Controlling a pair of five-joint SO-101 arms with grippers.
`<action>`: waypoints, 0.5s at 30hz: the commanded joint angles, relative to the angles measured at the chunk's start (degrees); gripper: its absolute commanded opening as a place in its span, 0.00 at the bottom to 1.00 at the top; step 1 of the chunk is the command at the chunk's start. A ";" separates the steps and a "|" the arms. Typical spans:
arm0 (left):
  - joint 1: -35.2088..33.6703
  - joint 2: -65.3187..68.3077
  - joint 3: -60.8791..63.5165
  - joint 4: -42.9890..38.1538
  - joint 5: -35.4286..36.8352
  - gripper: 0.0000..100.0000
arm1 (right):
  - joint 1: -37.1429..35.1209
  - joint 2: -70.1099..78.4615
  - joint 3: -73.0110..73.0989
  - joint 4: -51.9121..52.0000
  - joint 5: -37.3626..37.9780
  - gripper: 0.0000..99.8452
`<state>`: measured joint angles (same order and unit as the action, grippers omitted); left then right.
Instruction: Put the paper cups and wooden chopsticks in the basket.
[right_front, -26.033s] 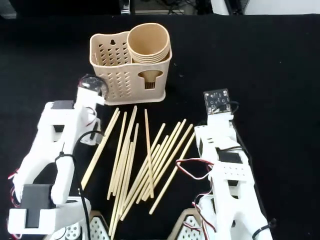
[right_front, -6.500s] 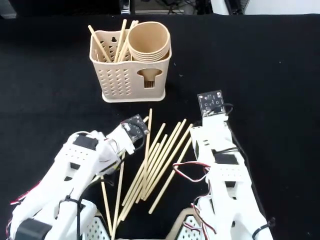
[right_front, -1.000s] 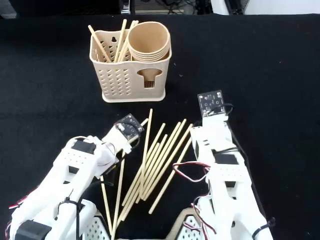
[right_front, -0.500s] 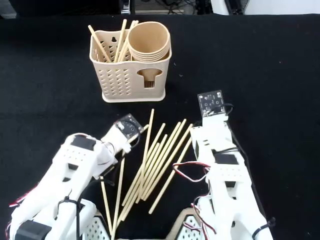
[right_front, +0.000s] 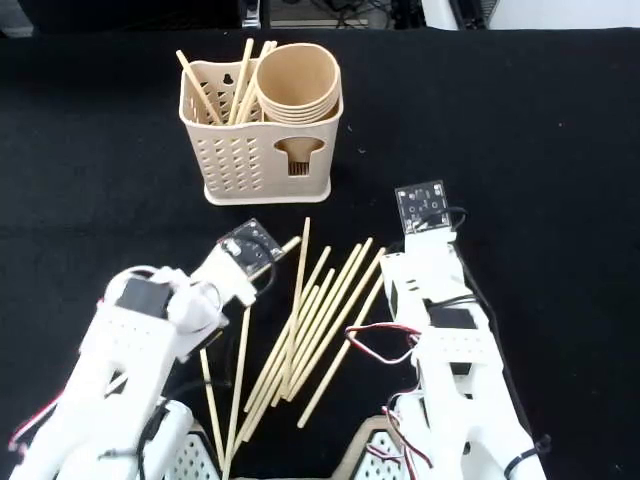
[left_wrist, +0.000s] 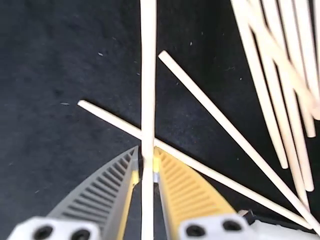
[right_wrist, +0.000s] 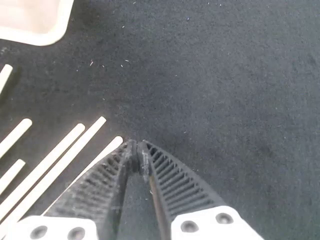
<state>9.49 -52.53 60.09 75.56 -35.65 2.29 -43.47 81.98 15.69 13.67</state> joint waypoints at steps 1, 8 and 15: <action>-0.40 -12.66 -3.47 5.36 0.44 0.03 | -0.62 -1.19 -0.13 -1.05 0.00 0.03; -0.92 -24.18 -17.71 8.26 5.89 0.03 | -0.62 -1.19 -0.13 -1.14 0.00 0.03; -0.92 -23.56 -25.89 -14.95 15.38 0.03 | -0.62 -1.19 -0.13 -1.14 0.00 0.03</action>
<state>9.05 -76.62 37.23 73.45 -24.22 2.29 -43.47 81.98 15.69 13.67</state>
